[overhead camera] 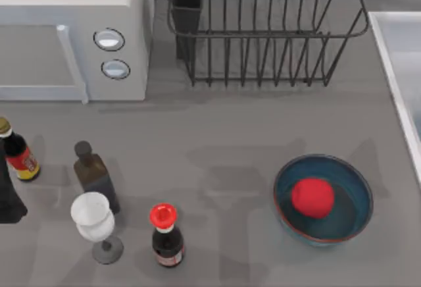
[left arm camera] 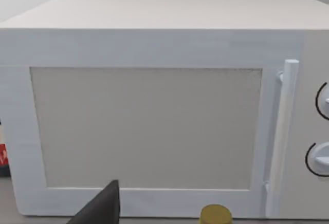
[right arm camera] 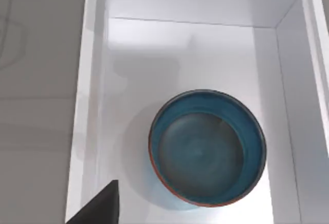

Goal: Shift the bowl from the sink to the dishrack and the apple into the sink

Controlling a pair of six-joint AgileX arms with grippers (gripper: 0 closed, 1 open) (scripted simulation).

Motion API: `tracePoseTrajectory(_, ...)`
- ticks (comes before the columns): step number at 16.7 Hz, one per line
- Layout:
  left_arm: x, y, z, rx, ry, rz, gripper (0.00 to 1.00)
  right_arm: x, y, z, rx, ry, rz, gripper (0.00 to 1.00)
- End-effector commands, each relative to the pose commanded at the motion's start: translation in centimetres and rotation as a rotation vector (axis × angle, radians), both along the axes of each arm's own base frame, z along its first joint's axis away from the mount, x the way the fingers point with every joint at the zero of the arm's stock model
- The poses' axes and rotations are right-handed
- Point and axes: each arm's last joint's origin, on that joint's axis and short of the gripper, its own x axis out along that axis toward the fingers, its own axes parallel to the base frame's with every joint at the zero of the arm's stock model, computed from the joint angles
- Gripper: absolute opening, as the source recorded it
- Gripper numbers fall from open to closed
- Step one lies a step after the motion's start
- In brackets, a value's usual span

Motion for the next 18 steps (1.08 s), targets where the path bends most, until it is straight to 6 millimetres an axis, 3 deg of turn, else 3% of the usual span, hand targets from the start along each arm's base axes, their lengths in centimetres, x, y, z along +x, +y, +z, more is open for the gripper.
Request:
tracePoseTrajectory(3, 0.0, 0.0, 0.0, 0.000, 0.000, 0.000, 1.00, 6.5, -3.1, -2.0, 0.012, 0.187, -0.016, 1.00)
tracePoseTrajectory(6, 0.0, 0.0, 0.0, 0.000, 0.000, 0.000, 1.00, 11.7, -6.4, -5.8, 0.037, 0.358, -0.025, 1.00)
tracePoseTrajectory(8, 0.0, 0.0, 0.0, 0.000, 0.000, 0.000, 1.00, 14.2, -8.4, -8.9, 0.058, 0.456, -0.029, 1.00)
tracePoseTrajectory(11, 0.0, 0.0, 0.0, 0.000, 0.000, 0.000, 1.00, 16.5, -10.9, -13.3, 0.090, 0.574, -0.032, 1.00)
tracePoseTrajectory(14, 0.0, 0.0, 0.0, 0.000, 0.000, 0.000, 1.00, 17.4, -12.5, -16.5, 0.114, 0.649, -0.033, 1.00)
tracePoseTrajectory(18, 0.0, 0.0, 0.0, 0.000, 0.000, 0.000, 1.00, 17.6, -13.0, -17.6, 0.122, 0.672, -0.034, 1.00)
